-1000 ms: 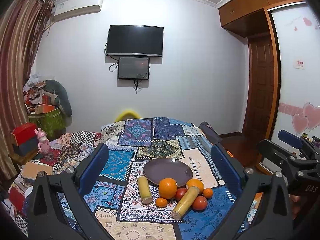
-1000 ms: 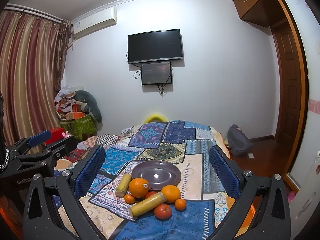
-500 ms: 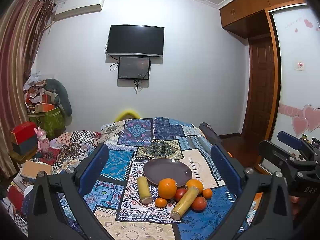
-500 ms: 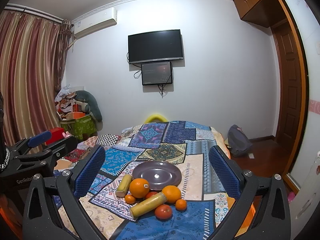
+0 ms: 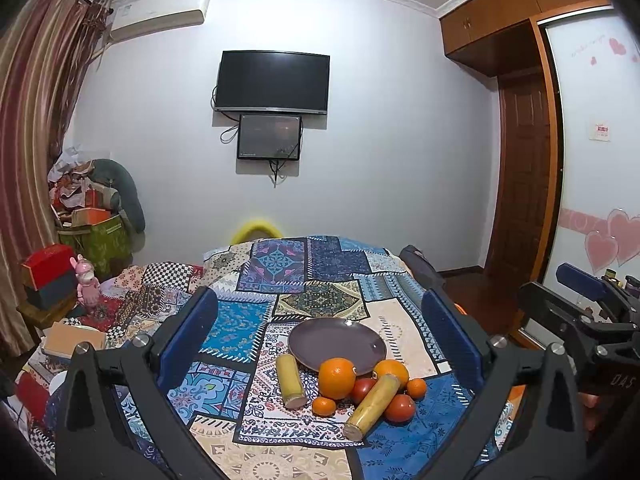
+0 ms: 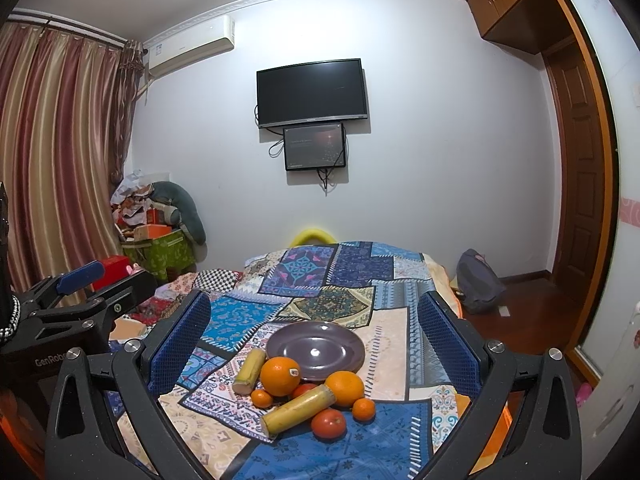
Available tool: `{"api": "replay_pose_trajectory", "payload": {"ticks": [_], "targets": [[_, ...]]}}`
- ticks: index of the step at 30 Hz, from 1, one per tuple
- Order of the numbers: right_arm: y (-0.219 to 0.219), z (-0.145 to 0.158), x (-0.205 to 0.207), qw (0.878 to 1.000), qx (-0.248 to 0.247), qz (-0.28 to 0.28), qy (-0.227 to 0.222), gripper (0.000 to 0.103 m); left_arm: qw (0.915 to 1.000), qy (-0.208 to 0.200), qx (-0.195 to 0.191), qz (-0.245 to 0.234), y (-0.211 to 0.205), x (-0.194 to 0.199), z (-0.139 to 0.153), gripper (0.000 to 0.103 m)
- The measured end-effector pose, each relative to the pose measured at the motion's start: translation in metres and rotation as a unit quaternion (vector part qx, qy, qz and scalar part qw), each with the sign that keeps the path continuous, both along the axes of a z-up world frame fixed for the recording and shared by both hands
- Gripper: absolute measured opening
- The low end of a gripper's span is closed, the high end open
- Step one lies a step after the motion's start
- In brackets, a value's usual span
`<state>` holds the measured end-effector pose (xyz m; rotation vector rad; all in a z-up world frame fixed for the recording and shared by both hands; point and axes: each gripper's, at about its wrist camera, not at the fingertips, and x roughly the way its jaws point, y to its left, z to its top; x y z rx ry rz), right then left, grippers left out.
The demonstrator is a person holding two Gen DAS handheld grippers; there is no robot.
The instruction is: Organize fruits
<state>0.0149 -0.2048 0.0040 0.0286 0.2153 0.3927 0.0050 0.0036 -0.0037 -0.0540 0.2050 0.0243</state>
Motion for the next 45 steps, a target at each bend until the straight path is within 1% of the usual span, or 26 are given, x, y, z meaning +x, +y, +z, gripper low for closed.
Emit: {"api": "replay_pose_trajectory", "payload": {"ticks": [11,16,19,20,22,24,27,28,32,34,37,39,45], "targets": [[0.001,-0.001,0.002,1.0,-0.002,0.0,0.003,0.103,1.0,-0.001,0.003,0.002,-0.002,0.001,0.0,0.103],[0.002,-0.006,0.007,1.0,-0.006,0.006,0.016,0.103,1.0,0.006,0.003,-0.004,-0.002,0.003,-0.003,0.103],[0.002,-0.012,0.012,1.0,-0.01,0.008,0.025,0.103,0.9999,0.008,0.011,0.005,-0.004,0.005,-0.006,0.103],[0.002,-0.013,0.014,0.999,-0.012,0.009,0.028,0.103,0.9998,0.011,0.013,0.005,-0.004,0.007,-0.007,0.103],[0.003,-0.018,0.018,0.999,-0.016,0.012,0.035,0.101,0.9997,0.019,0.015,0.004,-0.006,0.012,-0.01,0.099],[0.002,-0.024,0.024,0.999,-0.022,0.013,0.045,0.097,0.9994,0.032,0.013,0.0,-0.005,0.019,-0.014,0.086],[0.002,-0.034,0.033,0.997,-0.03,0.015,0.067,0.088,0.9982,0.059,0.003,-0.008,-0.001,0.033,-0.021,0.078],[0.002,-0.037,0.036,0.997,-0.031,0.017,0.075,0.086,0.9979,0.064,0.0,-0.01,0.0,0.037,-0.023,0.077],[-0.002,-0.05,0.05,0.994,-0.034,0.018,0.105,0.08,0.995,0.098,-0.013,-0.017,0.007,0.057,-0.036,0.07],[-0.005,-0.056,0.059,0.992,-0.033,0.016,0.122,0.078,0.9933,0.113,-0.016,-0.021,0.008,0.067,-0.043,0.069],[-0.009,-0.066,0.074,0.989,-0.032,0.011,0.146,0.077,0.9897,0.139,-0.018,-0.029,0.011,0.084,-0.054,0.068],[-0.011,-0.073,0.087,0.986,-0.03,0.012,0.164,0.073,0.9875,0.154,-0.017,-0.031,0.012,0.096,-0.063,0.068],[-0.011,-0.095,0.113,0.978,-0.043,0.013,0.205,0.067,0.9765,0.21,-0.015,-0.044,0.01,0.133,-0.092,0.068]]}}
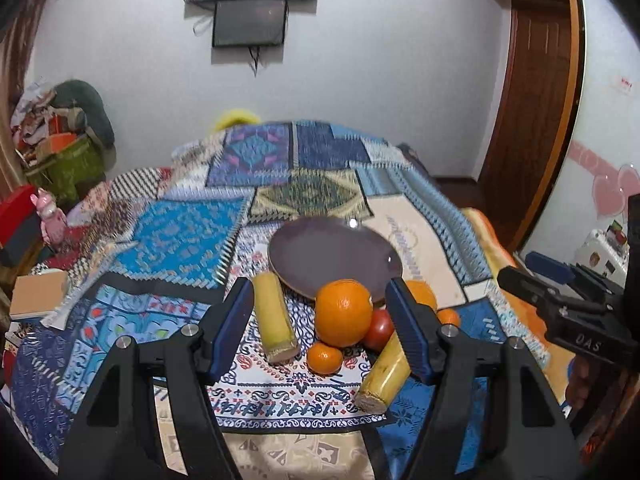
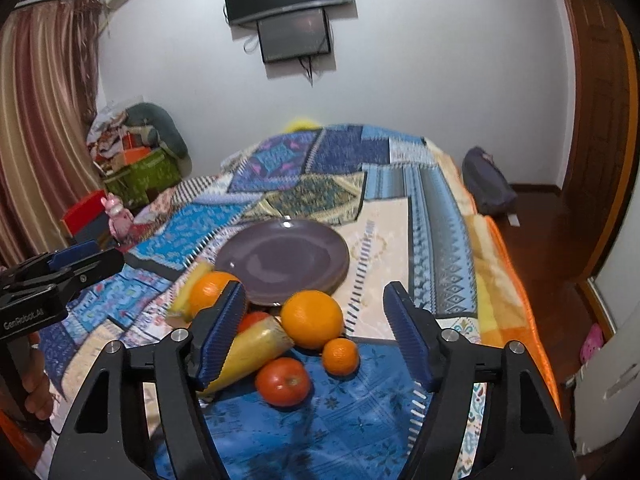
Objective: Organize fruits
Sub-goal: 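Grasp a large orange with the right tool while the left tool grasps the Dole-sticker orange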
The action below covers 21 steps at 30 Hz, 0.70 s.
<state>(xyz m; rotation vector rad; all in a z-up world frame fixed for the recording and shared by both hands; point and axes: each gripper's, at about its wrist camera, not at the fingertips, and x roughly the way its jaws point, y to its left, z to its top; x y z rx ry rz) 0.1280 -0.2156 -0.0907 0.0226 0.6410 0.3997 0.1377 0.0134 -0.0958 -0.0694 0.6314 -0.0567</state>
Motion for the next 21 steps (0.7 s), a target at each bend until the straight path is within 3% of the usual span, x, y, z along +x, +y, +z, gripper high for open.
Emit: {"api": "replay_pose_trajectory", "payload": {"ticks": [9,21], "targets": [[0.007,-0.028,0.036,0.998,-0.002,0.02,0.062,0.061,0.9983,0.053,0.007,-0.023,-0.011,0.046,-0.038,0.068],[0.021,-0.054,0.069,0.991,0.001,0.052,0.125,0.061,0.9933,0.106,-0.012,-0.044,-0.017,0.083,-0.07,0.069]]}}
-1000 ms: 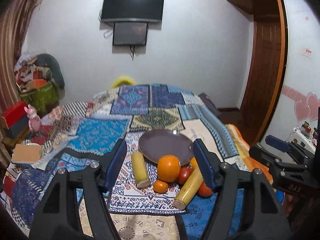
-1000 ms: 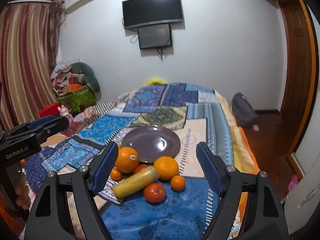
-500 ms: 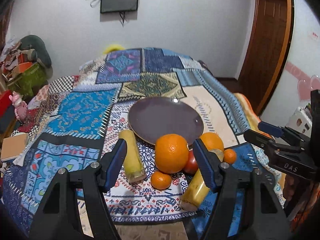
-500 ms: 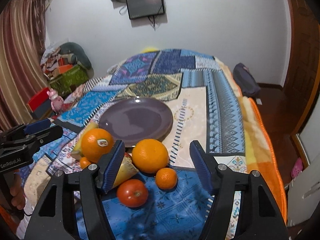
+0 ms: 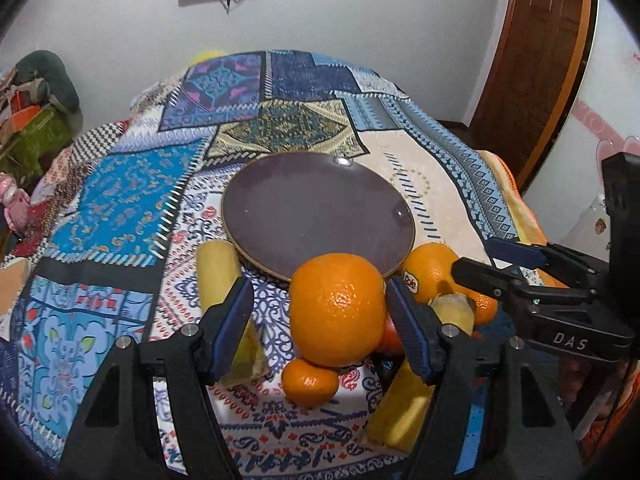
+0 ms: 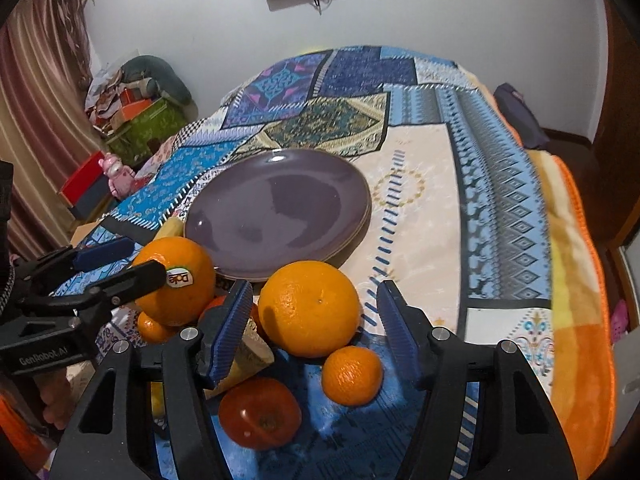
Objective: Organize fruits
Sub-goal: 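Grasp a large orange with the right tool while the left tool grasps the Dole-sticker orange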
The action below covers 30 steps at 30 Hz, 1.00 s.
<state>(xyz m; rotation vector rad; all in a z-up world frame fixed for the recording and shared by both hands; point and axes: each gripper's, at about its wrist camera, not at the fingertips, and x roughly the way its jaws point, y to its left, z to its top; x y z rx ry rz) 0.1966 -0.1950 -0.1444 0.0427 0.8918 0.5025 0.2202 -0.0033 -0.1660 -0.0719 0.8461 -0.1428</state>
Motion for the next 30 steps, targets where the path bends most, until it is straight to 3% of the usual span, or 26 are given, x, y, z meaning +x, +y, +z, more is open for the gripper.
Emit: {"api": "replay_pose_trajectory", "payload": {"ticks": [13,17,22,30], "targets": [[0.005,-0.016,0.019,0.999,0.008,0.017,0.048,0.061,0.9983,0.054,-0.017,-0.013,-0.002,0.022,-0.027,0.068],[0.005,-0.019,0.024,0.997,0.015,0.024,0.069,0.062,0.9981,0.052,-0.022,-0.024,-0.004,0.022,-0.027,0.059],[0.004,-0.023,0.028,0.995,0.022,0.027,0.094,0.064,0.9989,0.042,-0.004,-0.023,-0.008,0.018,-0.024,0.058],[0.005,-0.027,0.034,0.992,0.027,0.038,0.117,0.065,0.9994,0.03,-0.01,-0.016,0.001,0.009,-0.011,0.057]]}}
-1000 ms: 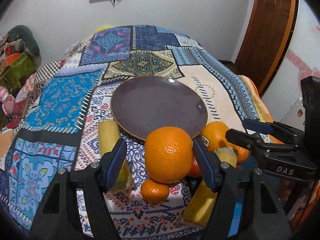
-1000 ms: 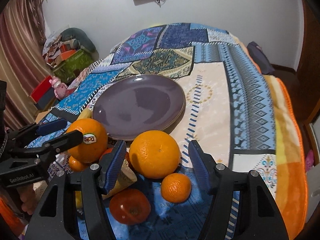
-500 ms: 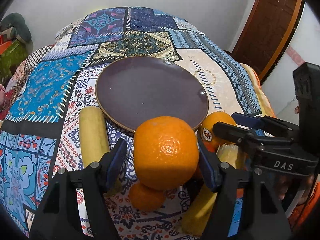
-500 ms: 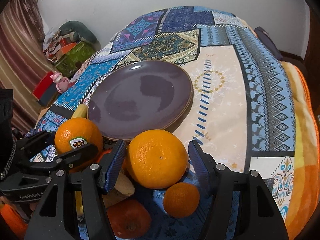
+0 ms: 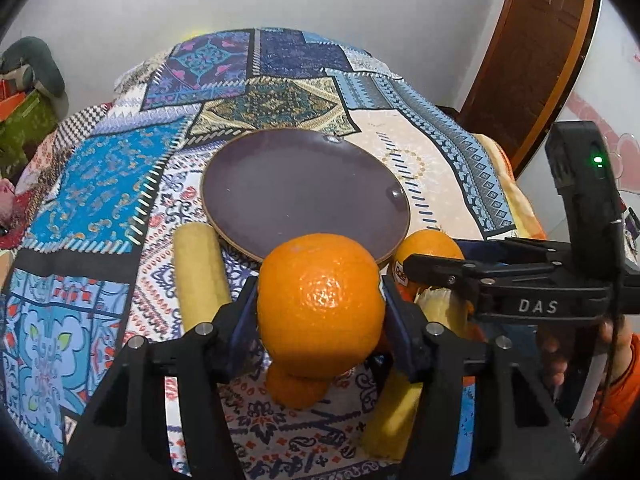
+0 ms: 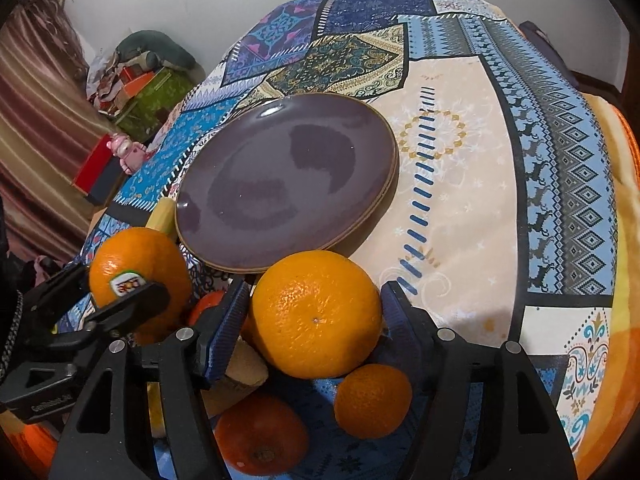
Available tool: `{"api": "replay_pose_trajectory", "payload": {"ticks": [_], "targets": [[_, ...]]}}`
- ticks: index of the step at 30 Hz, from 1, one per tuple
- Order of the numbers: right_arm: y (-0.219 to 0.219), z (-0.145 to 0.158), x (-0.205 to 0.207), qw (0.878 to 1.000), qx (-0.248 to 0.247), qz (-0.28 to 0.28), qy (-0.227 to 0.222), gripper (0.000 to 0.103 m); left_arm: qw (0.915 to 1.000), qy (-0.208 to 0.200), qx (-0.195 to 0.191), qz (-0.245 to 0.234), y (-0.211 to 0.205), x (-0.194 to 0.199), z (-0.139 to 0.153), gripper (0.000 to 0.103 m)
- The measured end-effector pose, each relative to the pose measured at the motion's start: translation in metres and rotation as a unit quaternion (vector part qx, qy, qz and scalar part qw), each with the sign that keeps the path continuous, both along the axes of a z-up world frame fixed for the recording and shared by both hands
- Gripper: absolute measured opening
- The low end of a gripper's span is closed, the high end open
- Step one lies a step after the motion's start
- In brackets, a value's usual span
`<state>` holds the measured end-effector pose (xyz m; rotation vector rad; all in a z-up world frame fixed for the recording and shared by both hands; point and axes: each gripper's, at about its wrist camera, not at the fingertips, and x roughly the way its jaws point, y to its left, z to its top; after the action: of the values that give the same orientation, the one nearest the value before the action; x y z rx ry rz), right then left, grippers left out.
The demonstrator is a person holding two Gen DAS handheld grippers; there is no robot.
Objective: Organize fruits
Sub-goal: 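Grasp a large orange with the right tool while the left tool grasps the Dole-sticker orange, then carry both oranges onto the purple plate and open both tools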
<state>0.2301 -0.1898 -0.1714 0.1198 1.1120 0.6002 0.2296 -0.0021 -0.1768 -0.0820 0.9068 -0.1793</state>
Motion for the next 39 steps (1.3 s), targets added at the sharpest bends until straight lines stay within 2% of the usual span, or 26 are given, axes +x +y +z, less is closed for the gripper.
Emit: {"api": "replay_pose_trajectory", "payload": {"ticks": [6,12,20,31,39], "targets": [[-0.002,-0.003,0.0,1.0,0.012,-0.008,0.01,0.064,0.9999,-0.01,-0.003,0.006,0.006,-0.005,0.009,0.057],[-0.003,0.007,-0.01,1.0,-0.013,-0.014,-0.023,0.063,0.9997,-0.018,-0.001,0.014,0.01,-0.009,0.018,0.057],[-0.012,0.039,-0.007,0.997,-0.003,-0.034,-0.068,0.063,0.9992,-0.033,0.004,0.02,0.015,-0.008,0.033,0.057],[0.003,0.063,0.014,0.993,0.012,-0.04,-0.11,0.063,0.9978,-0.06,0.015,0.024,0.024,0.018,0.061,0.057],[0.025,0.056,0.035,0.993,0.009,-0.029,-0.111,0.063,0.9971,-0.069,0.021,0.025,0.029,0.046,0.071,0.057]]}}
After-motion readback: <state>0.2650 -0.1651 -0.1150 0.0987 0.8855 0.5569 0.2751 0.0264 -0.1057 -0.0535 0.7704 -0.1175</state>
